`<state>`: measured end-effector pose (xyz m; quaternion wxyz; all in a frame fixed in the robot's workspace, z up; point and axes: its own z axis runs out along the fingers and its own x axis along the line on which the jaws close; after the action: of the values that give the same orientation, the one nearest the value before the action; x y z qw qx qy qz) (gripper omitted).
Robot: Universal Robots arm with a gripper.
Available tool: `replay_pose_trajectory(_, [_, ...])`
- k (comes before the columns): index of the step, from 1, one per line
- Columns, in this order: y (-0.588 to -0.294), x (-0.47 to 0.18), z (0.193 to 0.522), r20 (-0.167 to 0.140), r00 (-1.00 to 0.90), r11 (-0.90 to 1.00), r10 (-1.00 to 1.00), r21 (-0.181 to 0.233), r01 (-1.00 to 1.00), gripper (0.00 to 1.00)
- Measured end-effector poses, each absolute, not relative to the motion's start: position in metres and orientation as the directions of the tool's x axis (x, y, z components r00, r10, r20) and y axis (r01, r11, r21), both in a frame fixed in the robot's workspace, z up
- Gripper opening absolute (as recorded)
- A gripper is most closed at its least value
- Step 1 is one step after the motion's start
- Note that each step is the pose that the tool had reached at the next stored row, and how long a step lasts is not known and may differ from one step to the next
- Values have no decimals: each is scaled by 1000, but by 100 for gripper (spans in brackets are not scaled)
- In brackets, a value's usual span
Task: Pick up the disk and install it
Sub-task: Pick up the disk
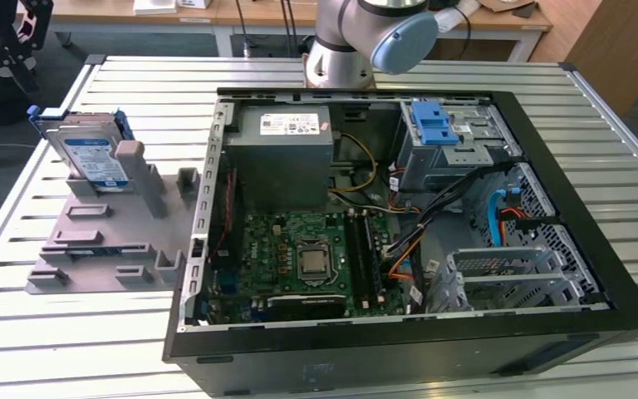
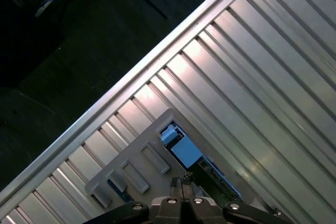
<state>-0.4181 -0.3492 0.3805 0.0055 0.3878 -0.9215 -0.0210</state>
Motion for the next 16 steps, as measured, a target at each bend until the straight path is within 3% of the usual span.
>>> replay_pose_trajectory(16, [-349,-418,380,-6,-540,539,-842,43,-841,11])
